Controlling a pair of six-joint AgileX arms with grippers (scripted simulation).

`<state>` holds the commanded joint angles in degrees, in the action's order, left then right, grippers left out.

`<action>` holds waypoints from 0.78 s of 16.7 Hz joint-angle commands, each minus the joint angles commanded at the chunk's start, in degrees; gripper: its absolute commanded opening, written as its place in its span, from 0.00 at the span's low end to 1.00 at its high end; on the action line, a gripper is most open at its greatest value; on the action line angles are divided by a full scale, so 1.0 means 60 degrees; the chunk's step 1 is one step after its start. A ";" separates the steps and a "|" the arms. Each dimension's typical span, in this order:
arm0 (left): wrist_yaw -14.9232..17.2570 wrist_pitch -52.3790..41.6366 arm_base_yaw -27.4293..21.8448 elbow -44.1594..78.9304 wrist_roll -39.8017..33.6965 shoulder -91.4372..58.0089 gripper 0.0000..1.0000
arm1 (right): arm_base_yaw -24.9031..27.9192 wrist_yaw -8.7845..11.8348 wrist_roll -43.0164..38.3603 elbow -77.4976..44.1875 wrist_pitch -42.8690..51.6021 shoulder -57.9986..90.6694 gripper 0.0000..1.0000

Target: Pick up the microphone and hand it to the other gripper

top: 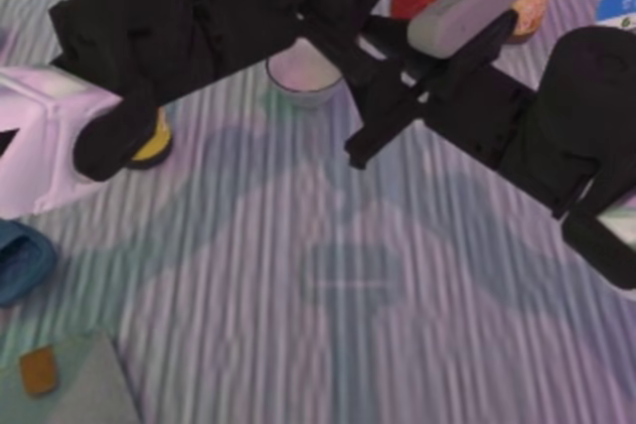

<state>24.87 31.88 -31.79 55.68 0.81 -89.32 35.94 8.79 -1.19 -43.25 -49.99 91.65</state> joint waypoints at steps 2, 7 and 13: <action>0.0000 0.0000 0.0000 0.0000 0.0000 0.0000 0.00 | 0.0000 0.0000 0.0000 0.0000 0.0000 0.0000 0.15; 0.0000 0.0000 0.0000 0.0000 0.0000 0.0000 0.00 | 0.0000 0.0000 0.0000 0.0000 0.0000 0.0000 0.53; 0.0000 0.0000 0.0000 0.0000 0.0000 0.0000 0.00 | 0.0000 0.0000 0.0000 0.0000 0.0000 0.0000 0.98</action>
<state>24.87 31.88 -31.79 55.68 0.81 -89.32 35.94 8.79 -1.19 -43.25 -49.99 91.65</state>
